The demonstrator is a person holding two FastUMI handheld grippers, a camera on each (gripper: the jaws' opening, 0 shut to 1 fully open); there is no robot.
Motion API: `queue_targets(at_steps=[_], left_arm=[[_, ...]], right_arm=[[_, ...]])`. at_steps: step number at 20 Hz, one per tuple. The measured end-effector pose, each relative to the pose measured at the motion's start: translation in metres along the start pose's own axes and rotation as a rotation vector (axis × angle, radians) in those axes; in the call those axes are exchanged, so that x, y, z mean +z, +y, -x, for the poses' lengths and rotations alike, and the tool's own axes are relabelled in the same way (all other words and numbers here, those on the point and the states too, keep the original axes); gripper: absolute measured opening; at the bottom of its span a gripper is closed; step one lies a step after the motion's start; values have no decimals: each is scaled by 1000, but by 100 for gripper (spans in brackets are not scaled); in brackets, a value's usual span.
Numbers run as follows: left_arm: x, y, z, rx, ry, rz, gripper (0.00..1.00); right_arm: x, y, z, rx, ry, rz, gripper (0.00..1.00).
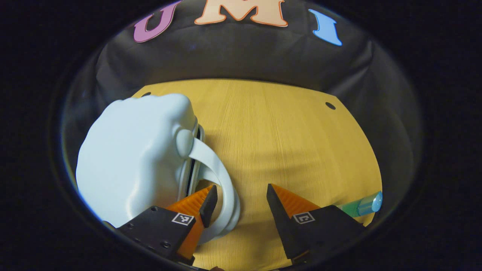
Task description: First open the suitcase, pack the skin care products into it, and then close the suitcase.
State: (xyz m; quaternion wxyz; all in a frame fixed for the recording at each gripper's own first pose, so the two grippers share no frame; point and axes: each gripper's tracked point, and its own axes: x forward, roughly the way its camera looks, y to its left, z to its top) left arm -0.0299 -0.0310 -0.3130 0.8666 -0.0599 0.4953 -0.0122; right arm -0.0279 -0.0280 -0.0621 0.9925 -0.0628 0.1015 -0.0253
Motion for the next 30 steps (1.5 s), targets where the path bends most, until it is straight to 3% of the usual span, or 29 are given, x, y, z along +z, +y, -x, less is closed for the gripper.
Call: queue_targets(at_steps=[3,5,6,7,11,13,16,22,27,30], left_arm=[[-1,1,-4,-17,27,-11,69],[-2,10,-6,15,41,-22,32],[-3,11,-5,11,45,-26,7],[-4,9,-5,-6,58,-41,12],[2,3,4,-68,51,-98,7],[13,2,17,-61,12,-107,5],[33,-1,43,-91,-51,-66,1],[75,23,91,-66,-155,-96,0],[109,63,135,-50,-215,-95,0],[133,99,160,0,-290,-87,0]], right_arm=[[1,-3,1,-8,-4,1,99],[2,-8,1,-20,-10,-6,99],[1,-9,2,-23,-11,-9,99],[2,-9,1,-23,-12,-13,98],[1,-2,-2,-1,-11,-43,100],[2,1,-5,9,-15,-49,98],[8,15,-6,43,-34,-63,99],[5,51,-9,123,-30,-89,99],[6,74,-11,155,-27,-100,98],[8,92,-8,184,-31,-121,99]])
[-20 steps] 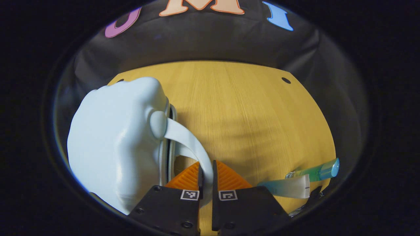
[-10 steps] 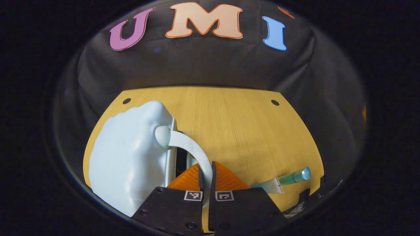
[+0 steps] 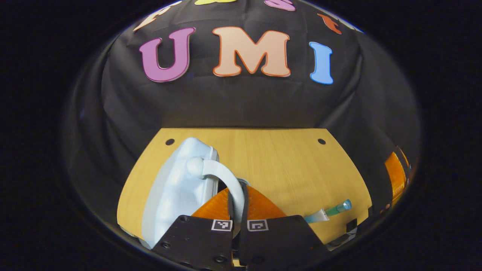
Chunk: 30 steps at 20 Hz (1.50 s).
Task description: First open the suitcase, pack the skin care products into it, and then close the suitcase.
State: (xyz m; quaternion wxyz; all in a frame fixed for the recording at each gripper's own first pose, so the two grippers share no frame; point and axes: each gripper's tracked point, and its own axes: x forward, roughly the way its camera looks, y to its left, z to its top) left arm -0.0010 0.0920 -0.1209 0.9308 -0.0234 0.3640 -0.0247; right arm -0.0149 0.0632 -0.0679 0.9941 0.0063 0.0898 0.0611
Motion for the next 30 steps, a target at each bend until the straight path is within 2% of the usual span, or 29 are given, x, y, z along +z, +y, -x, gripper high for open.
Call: queue_targets(at_steps=[5,10,12,16,22,24,27,30], left_arm=[[20,55,19,42,-60,8,0],[31,118,32,121,-96,-24,2],[34,143,34,149,-116,-15,0],[37,186,36,167,-147,10,0],[25,264,33,237,-129,50,0],[20,283,28,240,-121,72,0],[5,313,13,240,-85,86,0],[-19,358,4,279,-46,141,0]], right_arm=[[-1,30,-2,34,-12,14,99],[-7,64,-6,52,-8,13,99],[-8,76,-6,52,-9,12,98],[-10,100,-10,50,-12,17,98],[-8,131,-16,48,-21,51,100],[-12,137,-19,43,-10,59,100],[-17,150,-24,53,20,49,98],[-21,156,-26,49,40,60,99]])
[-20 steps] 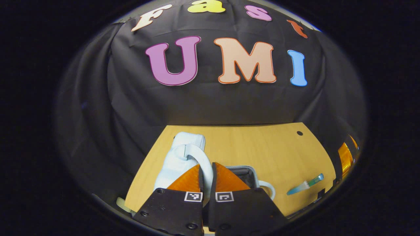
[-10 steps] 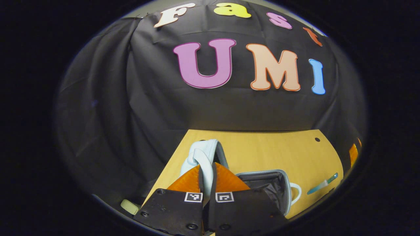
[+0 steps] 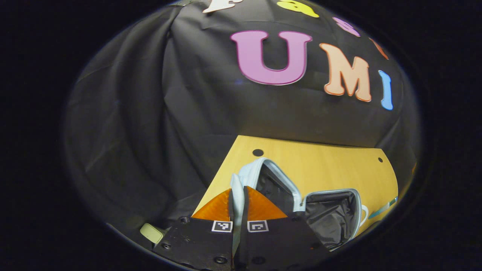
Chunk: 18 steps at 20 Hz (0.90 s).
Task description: First open the suitcase, pack the skin care products into it, and then close the suitcase.
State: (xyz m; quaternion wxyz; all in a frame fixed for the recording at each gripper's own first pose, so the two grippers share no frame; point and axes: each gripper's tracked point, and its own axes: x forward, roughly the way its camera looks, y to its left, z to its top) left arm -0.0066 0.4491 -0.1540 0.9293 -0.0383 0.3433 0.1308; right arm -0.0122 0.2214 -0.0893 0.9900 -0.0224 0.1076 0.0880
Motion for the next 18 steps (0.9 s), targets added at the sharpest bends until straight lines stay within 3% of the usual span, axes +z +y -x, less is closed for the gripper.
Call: queue_targets(at_steps=[6,11,15,17,18], left_arm=[[-66,51,-43,3,139,188,0],[-120,67,-73,38,237,204,0],[-141,80,-87,88,243,231,1],[-132,85,-83,103,192,230,17],[-120,83,-82,93,126,233,38]], right_arm=[[-1,18,-7,10,19,31,100],[-5,28,-8,25,37,59,98],[-9,27,-6,21,51,65,100],[-9,23,-5,18,50,68,100],[-9,21,-4,16,49,71,99]])
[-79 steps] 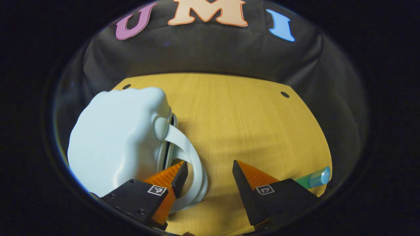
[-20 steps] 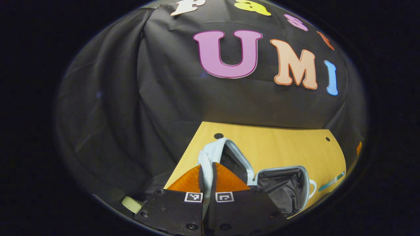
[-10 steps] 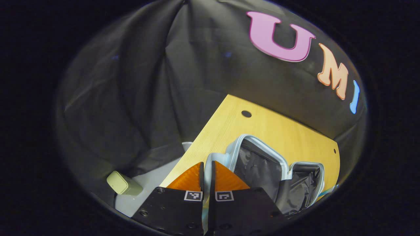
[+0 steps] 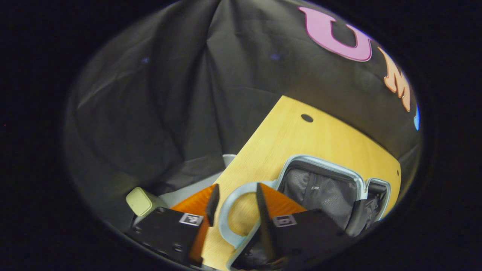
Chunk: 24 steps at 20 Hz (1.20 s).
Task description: First open the suitcase, pack the skin care products into it, and then close the suitcase.
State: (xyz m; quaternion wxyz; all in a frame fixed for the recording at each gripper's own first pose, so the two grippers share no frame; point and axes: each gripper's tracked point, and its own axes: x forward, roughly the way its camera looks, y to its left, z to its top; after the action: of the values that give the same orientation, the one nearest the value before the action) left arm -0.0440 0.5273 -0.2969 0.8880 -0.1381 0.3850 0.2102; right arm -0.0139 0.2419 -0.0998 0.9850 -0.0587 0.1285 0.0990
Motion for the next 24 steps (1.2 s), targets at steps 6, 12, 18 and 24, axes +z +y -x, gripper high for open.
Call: queue_targets(at_steps=[6,12,18,24], left_arm=[[66,-40,67,56,-354,-28,95],[80,-105,193,-66,-532,-119,95],[44,-160,254,-208,-543,-191,94],[-23,-272,264,-318,-469,-288,94]], right_arm=[[7,-29,4,-14,-26,-16,100],[15,-77,10,-24,-58,-45,100],[24,-132,23,-43,-101,-56,100],[14,-184,38,-57,-95,-65,99]])
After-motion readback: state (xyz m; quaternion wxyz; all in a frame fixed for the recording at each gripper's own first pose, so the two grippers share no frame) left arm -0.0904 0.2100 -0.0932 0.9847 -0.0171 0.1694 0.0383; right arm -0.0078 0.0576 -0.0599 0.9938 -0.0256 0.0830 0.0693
